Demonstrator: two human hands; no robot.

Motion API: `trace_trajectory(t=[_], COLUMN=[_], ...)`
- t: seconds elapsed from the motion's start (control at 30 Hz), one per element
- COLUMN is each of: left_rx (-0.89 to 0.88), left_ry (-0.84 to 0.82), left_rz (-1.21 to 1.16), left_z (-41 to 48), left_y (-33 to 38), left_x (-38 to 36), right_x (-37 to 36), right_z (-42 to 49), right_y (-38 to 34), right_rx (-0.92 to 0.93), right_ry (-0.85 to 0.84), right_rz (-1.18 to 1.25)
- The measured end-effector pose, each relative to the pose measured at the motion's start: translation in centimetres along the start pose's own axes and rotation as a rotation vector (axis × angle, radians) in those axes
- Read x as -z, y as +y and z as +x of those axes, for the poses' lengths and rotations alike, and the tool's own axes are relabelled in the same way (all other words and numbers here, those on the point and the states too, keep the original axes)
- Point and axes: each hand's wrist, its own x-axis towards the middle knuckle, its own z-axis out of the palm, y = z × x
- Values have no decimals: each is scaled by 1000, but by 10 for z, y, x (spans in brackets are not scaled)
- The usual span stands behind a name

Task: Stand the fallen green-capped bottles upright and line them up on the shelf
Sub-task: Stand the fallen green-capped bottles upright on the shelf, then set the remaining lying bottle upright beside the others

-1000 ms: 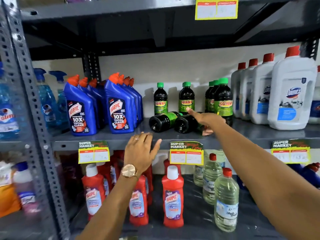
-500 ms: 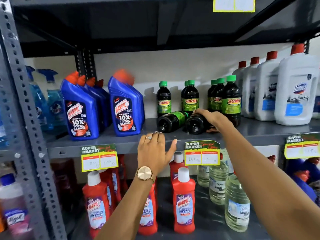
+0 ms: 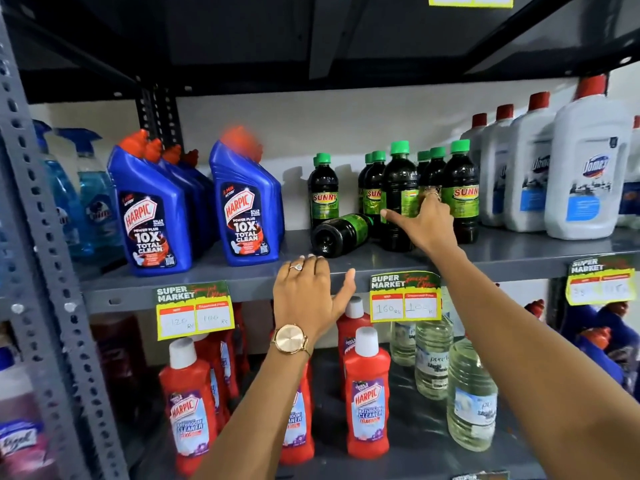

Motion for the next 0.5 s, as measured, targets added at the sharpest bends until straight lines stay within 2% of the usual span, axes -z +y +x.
trace_trajectory(t=[0.07, 0.2, 0.4, 0.5], left_rx=[4, 4, 14, 19], left_ry=[-8, -21, -40, -50], left_rz=[0, -4, 0, -3], left_z=[-1, 0, 1, 1], left_y=[1, 1, 3, 3], left_x=[2, 4, 6, 7], right_x=[2, 2, 1, 1], right_z=[1, 4, 2, 2], right_y=[0, 3, 0, 0], right_rx=[-48, -113, -94, -115], right_ry=[-30, -218, -188, -264], right_rz=[66, 229, 59, 141])
